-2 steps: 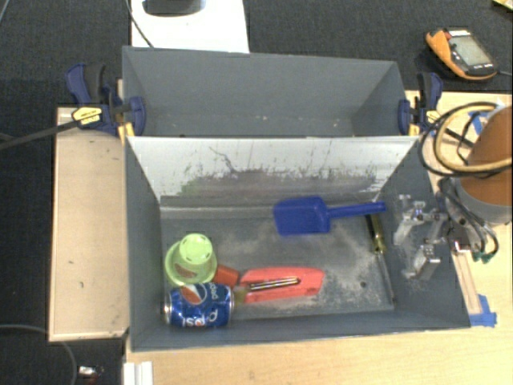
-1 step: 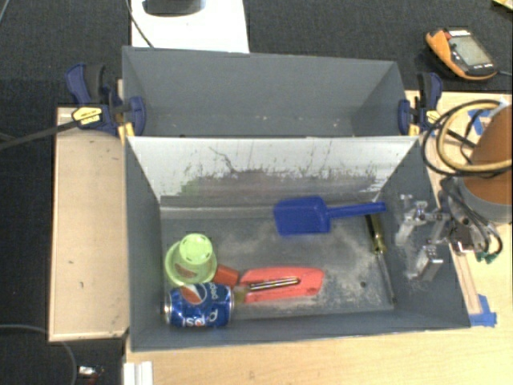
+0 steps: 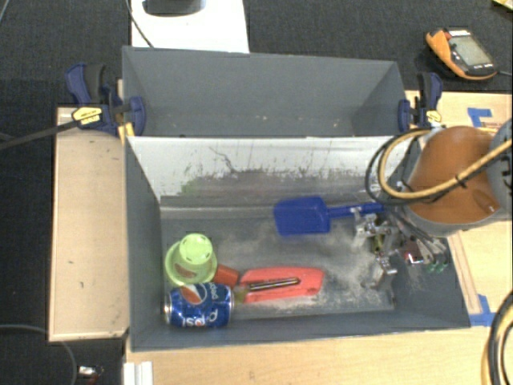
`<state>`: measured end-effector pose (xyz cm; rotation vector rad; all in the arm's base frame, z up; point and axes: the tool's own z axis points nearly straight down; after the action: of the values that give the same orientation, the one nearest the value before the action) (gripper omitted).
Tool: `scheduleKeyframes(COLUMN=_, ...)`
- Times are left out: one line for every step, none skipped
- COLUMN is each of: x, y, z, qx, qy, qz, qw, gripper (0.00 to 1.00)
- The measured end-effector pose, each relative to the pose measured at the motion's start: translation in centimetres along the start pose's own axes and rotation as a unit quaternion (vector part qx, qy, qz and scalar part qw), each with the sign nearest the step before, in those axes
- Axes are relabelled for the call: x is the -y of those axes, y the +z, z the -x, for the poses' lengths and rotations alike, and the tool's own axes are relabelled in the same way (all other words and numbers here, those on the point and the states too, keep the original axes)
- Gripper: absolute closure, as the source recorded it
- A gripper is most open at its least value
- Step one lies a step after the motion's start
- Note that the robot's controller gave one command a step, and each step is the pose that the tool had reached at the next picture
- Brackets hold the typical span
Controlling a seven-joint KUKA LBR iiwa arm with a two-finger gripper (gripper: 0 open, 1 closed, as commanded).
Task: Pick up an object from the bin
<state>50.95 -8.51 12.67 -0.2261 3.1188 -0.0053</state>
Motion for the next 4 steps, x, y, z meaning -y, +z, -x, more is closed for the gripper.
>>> scheduleKeyframes(x=-1.4, y=5.9, z=1.7, qx=0.0003, qy=0.004, qz=-0.002, qw=1.0000, gripper=0.00)
scheduleKeyframes(x=-6.6, y=5.6, z=3.7, qx=0.0025, qy=-0.082, qz=-0.001, qw=0.9967, gripper=0.00)
scheduleKeyframes(x=-8.4, y=5.6, z=3.2, qx=0.0018, qy=-0.067, qz=-0.002, qw=0.9978, gripper=0.00)
scheduleKeyframes(x=-11.6, y=5.6, z=5.5, qx=0.0019, qy=-0.161, qz=-0.004, qw=0.9869, gripper=0.00)
